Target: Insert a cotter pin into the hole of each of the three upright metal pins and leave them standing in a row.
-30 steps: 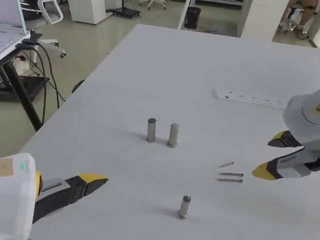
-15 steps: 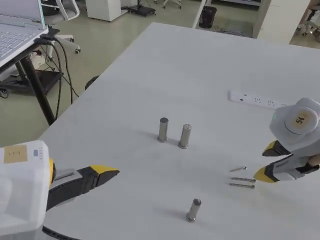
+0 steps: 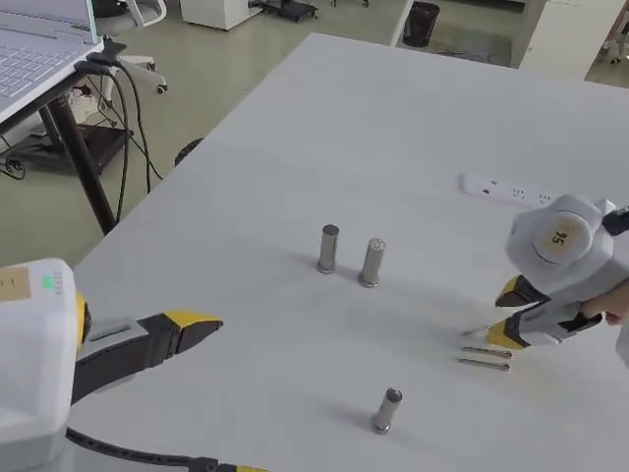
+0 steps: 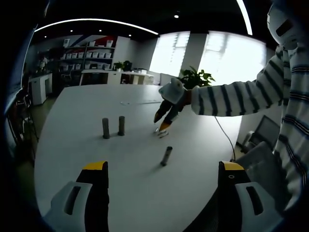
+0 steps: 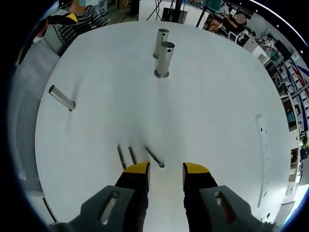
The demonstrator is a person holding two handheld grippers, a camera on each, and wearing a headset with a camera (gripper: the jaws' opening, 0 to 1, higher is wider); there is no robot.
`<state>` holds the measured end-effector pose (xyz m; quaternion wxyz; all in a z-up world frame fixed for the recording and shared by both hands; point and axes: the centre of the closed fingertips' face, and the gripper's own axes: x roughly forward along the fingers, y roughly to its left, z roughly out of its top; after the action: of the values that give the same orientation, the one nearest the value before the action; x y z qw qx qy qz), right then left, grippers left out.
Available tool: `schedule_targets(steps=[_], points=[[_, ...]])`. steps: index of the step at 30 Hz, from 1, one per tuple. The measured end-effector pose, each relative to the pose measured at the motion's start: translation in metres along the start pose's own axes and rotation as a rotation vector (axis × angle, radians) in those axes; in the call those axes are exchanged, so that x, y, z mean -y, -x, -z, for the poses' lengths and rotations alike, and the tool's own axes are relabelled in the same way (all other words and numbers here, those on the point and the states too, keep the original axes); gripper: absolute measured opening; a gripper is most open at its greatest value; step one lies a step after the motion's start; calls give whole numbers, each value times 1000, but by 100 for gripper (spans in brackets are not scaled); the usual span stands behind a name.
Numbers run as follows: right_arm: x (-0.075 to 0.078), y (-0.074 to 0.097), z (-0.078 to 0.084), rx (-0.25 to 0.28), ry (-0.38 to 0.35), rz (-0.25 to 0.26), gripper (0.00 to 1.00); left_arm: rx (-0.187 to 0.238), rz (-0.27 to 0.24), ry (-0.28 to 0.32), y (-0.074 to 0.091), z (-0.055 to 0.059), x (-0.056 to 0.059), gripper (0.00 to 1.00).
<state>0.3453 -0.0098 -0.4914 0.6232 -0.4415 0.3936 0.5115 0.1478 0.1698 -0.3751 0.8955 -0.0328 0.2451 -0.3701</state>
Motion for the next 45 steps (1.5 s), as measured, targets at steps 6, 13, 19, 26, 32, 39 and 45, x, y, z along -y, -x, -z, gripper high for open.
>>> schedule_targets(steps=[6, 13, 19, 26, 32, 39, 45], points=[[0, -2, -5, -6, 27, -26, 11, 0, -11, -5, 1, -2, -3, 92], [-8, -2, -4, -44, 73, -116, 3, 2, -4, -4, -1, -4, 1, 91], [-6, -4, -3, -82, 110, -118, 1, 4, 0, -4, -1, -5, 2, 91], [-4, -6, -2, -107, 131, -116, 0, 12, 1, -7, -1, -7, 2, 90], [-3, -8, -2, -106, 112, -78, 0, 41, -1, 2, 0, -13, 3, 89], [-4, -7, -1, -58, 63, -49, 0, 29, 28, -29, -2, -11, 11, 89], [1, -2, -4, 19, -43, -23, 0, 31, 37, -35, -7, -11, 12, 88]])
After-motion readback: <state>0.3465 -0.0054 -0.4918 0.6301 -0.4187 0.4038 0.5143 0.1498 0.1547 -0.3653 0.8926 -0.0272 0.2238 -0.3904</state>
